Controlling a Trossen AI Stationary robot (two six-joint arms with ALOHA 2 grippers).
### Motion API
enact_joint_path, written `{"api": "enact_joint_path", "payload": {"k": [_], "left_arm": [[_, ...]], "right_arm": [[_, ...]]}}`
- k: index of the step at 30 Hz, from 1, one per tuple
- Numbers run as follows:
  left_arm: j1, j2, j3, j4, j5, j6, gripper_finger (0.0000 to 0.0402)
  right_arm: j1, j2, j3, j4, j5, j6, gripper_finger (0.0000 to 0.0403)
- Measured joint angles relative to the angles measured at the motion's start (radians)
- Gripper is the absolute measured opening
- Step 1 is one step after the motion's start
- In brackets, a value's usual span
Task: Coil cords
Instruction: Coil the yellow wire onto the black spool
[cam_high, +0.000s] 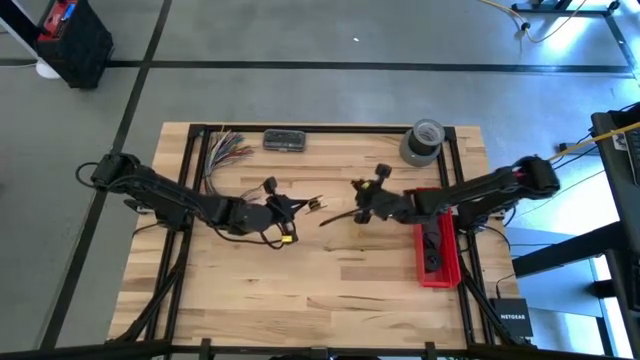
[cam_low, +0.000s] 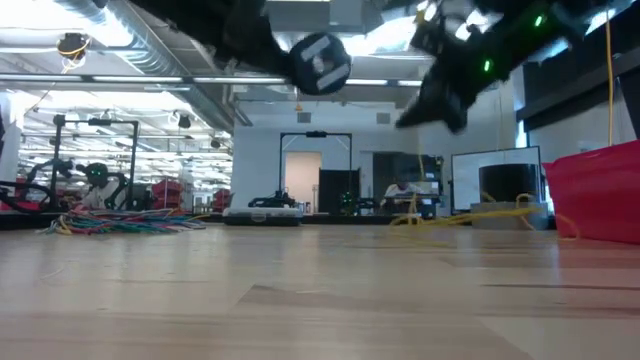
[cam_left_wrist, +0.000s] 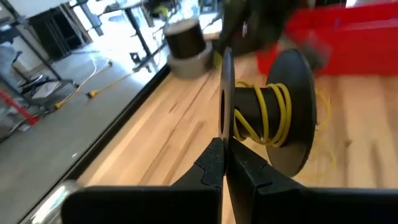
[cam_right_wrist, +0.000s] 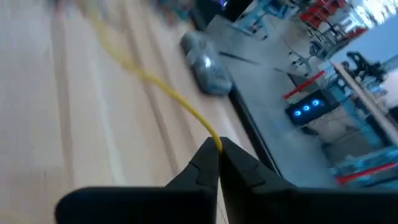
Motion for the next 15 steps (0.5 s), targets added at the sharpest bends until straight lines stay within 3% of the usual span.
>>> {"api": "enact_joint_path", "payload": {"k": [6,15], "left_arm": [[0.052,0.011,0.000,-0.079,-0.007,-0.084,0.0000],[0.119,0.100,0.000,-0.039,-0.007,-0.139,0.0000]], "right_arm": [[-0.001,-0.112,0.001,0.096,-0.161,0.174,0.0006],[-0.001,-0.013,0.002,0.366,-0.361,0.275,0.0005]]}}
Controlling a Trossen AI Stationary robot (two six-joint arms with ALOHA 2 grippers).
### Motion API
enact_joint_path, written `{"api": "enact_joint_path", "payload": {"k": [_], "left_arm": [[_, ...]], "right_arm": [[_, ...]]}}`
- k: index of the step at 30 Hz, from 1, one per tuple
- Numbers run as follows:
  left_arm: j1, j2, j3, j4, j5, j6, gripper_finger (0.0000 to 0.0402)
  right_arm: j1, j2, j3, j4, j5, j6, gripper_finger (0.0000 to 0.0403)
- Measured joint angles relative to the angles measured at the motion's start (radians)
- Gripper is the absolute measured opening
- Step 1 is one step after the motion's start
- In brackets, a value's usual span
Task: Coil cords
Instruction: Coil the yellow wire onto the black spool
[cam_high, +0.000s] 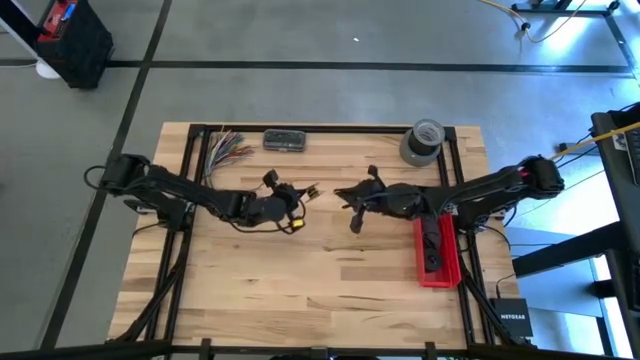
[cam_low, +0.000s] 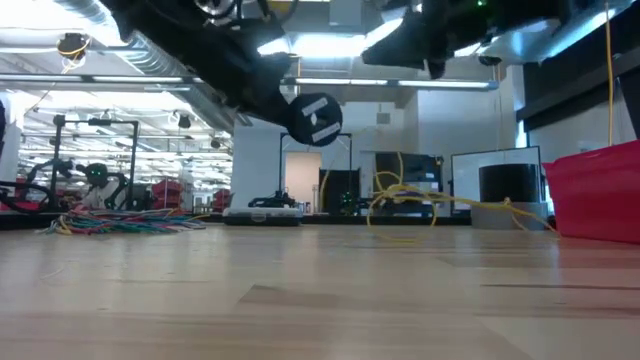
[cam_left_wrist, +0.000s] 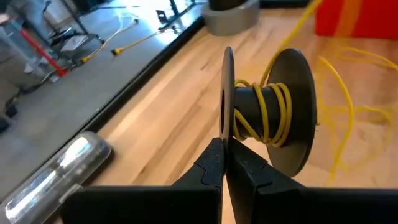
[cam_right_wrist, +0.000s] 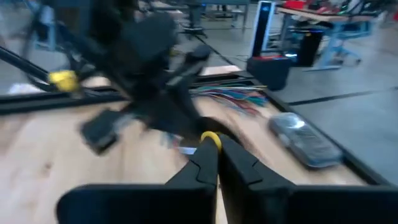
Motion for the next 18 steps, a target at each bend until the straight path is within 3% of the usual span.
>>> {"api": "enact_joint_path", "payload": {"k": [8,18], "left_arm": [[0.016,0.013,0.000,0.045,0.001,-0.036,0.0000],[0.004,0.016,0.000,0.059,0.004,-0.017,0.0000]], "right_arm": [[0.000,0.176,0.106,0.053,-0.050,0.032,0.0009],[0.000,0.349,0.277,0.002,-0.050,-0.052,0.0010]]}}
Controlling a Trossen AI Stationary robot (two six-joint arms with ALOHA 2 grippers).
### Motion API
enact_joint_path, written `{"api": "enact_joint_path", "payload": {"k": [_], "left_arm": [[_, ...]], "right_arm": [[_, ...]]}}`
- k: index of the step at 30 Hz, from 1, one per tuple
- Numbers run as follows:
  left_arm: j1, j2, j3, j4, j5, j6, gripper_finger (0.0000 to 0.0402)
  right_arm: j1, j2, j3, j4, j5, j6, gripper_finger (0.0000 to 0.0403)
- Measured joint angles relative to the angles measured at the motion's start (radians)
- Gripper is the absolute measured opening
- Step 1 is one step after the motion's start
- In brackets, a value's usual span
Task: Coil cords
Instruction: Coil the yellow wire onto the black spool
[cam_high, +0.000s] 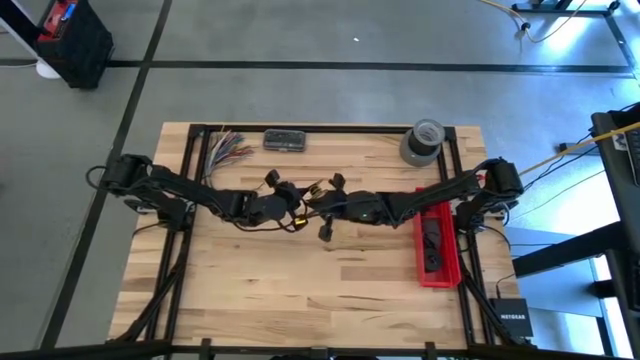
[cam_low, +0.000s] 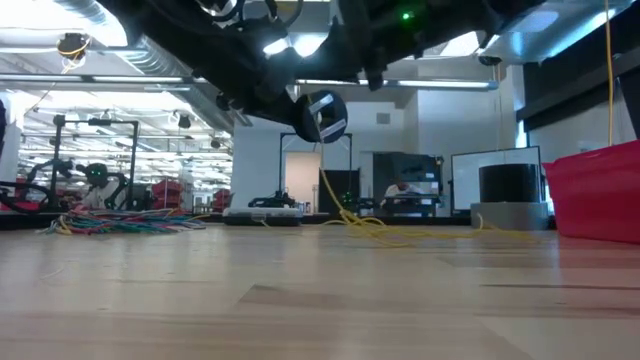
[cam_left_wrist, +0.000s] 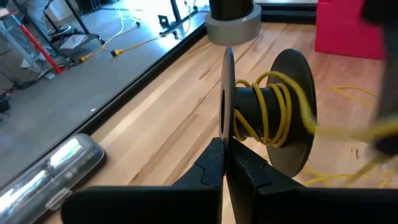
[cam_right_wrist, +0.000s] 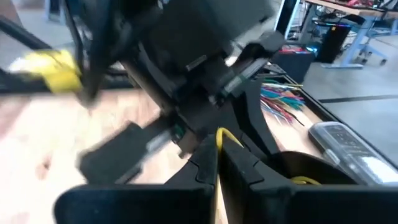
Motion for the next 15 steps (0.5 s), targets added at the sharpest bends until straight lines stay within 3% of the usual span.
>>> {"api": "enact_joint_path", "payload": {"k": [15], "left_arm": [[-0.029,-0.011,0.000,0.147,0.007,0.014,0.0000]], "right_arm": [[0.014,0.010,0.016,-0.356,-0.046,0.000,0.0012]]}}
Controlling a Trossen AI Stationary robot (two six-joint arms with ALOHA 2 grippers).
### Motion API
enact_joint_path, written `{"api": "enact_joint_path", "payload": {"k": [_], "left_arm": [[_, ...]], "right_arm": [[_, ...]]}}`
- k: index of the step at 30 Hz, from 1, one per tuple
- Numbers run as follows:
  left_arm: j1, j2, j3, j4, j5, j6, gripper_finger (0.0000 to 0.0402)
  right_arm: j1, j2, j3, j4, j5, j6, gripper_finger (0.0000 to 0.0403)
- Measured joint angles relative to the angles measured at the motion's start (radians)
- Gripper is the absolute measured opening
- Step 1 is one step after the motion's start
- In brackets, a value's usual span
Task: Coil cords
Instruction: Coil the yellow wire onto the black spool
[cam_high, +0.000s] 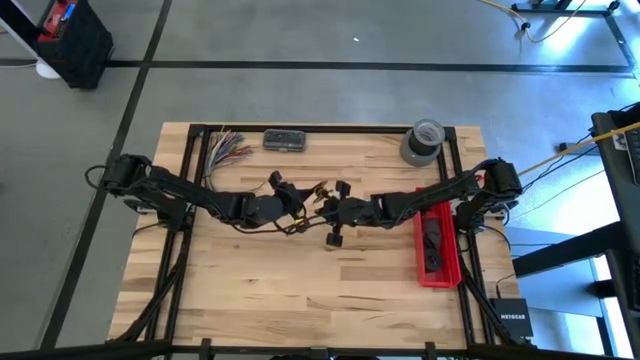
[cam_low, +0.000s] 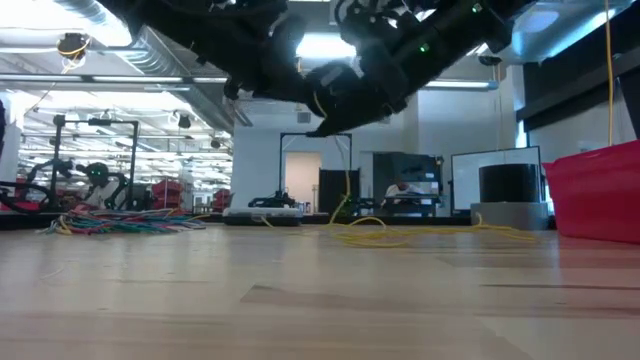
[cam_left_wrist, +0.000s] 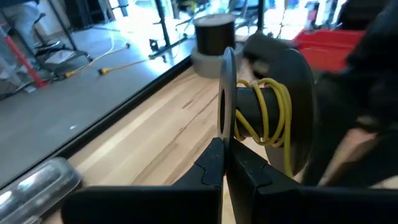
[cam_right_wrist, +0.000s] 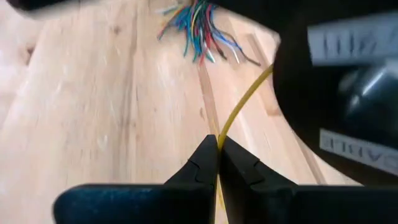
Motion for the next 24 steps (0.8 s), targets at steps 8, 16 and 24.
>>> {"api": "enact_joint_path", "payload": {"k": [8,16,24], "left_arm": [[-0.071,-0.078,0.003,-0.076,0.015,0.039,0.0000],[-0.087,-0.126,0.004,-0.213,0.045,-0.015,0.0000],[-0.087,-0.130,0.008,-0.218,0.041,-0.016,0.0000]], "right_arm": [[0.001,-0.007,0.006,-0.113,0.129,-0.001,0.0012],[0.000,-0.018,0.025,-0.193,0.161,-0.025,0.0027],[0.000,-0.123,0.215,-0.661,-0.010,0.003,0.0121]]}}
